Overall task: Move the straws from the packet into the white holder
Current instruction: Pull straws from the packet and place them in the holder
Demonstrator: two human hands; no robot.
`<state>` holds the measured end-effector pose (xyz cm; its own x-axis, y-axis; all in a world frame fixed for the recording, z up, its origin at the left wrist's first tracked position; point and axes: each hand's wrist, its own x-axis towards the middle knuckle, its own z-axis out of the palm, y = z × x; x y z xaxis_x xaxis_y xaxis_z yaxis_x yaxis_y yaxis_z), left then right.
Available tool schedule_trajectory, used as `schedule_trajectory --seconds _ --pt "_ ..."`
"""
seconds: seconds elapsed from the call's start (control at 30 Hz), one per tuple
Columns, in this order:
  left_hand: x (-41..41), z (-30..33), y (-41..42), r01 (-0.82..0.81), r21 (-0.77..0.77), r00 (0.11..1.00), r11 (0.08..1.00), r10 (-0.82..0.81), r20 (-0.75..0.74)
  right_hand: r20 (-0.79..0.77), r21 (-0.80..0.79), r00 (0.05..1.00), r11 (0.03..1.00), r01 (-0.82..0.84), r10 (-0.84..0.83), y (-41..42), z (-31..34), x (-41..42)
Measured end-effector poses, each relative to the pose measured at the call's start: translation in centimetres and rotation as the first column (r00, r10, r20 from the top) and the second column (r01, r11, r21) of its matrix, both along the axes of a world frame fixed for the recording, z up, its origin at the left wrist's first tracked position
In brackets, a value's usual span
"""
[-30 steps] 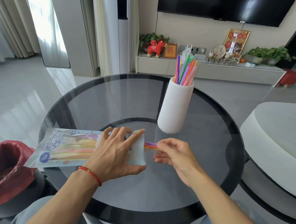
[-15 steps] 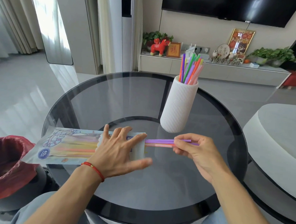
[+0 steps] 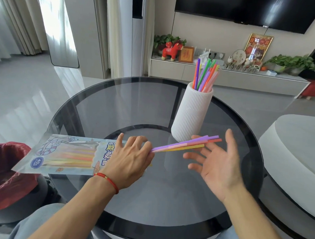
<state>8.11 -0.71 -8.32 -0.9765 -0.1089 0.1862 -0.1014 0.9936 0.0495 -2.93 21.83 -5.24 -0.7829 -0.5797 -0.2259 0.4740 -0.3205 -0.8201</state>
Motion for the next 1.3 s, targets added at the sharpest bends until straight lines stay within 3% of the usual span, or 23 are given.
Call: schedule_trajectory --seconds 0.1,0.27,0.47,0.63,0.83,1.0,1.17,1.3 --pt "0.0 -0.2 0.5 0.006 0.003 1.000 1.000 -0.006 -0.001 -0.136 0.130 0.990 0.991 -0.029 0.047 -3.0 -1.3 2.1" --pt "-0.1 -1.0 1.2 0.049 0.029 0.999 0.998 -0.049 0.000 -0.366 0.300 0.919 0.916 0.266 -0.147 -5.7 -3.1 2.7" --pt "-0.4 -2.0 0.4 0.017 0.067 1.000 0.998 -0.018 0.009 -0.610 0.327 0.753 0.787 0.523 -0.247 -0.5 -0.3 -0.6" --pt "-0.6 -2.3 0.5 0.027 0.096 1.000 0.995 -0.027 0.002 -0.843 0.357 0.534 0.673 0.647 -0.066 1.4 4.4 -2.3" --pt "-0.6 -2.4 0.5 0.025 0.105 1.000 0.994 -0.026 0.014 -0.877 0.480 0.393 0.532 0.698 0.276 -1.2 6.1 -3.1" --pt "-0.5 -2.6 0.7 0.026 0.122 1.000 0.992 -0.026 -0.001 -0.831 0.552 0.473 0.534 0.640 0.291 -2.3 1.5 -2.3" --pt "-0.7 -2.4 1.1 0.048 0.131 0.999 0.990 -0.048 -0.002 -0.840 0.522 0.495 0.578 0.627 0.221 -1.6 1.4 -2.5" --pt "-0.9 -2.2 1.8 0.090 0.166 0.996 0.982 -0.086 -0.032 -0.781 0.557 0.606 0.611 0.563 0.153 -0.9 0.7 -2.2"
